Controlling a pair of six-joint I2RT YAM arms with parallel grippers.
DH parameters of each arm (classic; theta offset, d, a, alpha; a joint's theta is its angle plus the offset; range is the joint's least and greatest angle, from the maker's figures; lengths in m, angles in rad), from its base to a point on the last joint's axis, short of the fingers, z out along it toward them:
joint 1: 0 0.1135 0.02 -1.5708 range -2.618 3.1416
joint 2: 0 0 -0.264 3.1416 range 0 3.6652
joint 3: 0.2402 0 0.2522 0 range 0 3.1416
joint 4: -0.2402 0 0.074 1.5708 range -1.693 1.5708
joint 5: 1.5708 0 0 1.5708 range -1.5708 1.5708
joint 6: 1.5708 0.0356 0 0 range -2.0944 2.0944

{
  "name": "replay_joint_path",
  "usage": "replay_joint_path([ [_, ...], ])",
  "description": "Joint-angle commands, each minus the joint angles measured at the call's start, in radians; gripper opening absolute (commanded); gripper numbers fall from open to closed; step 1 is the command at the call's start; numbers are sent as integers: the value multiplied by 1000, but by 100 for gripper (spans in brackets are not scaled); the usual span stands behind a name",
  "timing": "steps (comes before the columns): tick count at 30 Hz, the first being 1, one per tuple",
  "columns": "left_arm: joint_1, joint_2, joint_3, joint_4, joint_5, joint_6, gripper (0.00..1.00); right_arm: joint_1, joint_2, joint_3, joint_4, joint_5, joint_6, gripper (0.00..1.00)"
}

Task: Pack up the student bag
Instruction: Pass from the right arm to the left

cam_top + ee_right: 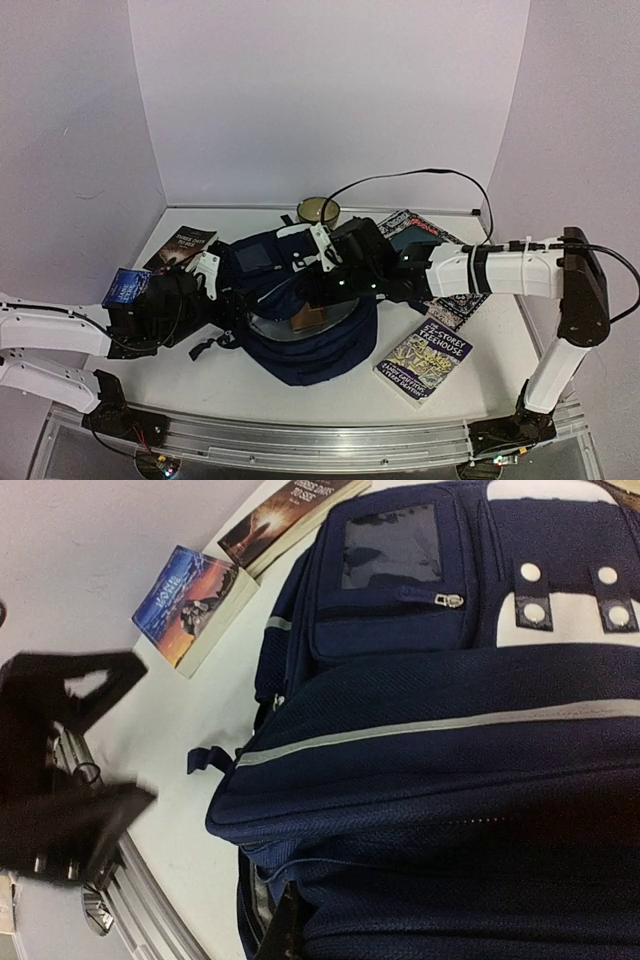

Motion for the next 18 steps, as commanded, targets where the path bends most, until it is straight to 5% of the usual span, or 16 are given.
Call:
replay_joint_path([
  [1, 139, 44, 48, -103, 21, -206, 76, -11, -83, -74, 2, -17, -9, 0],
  [18, 457, 358, 185, -66, 341, -495, 61, -14, -73, -166, 8, 51, -124, 0],
])
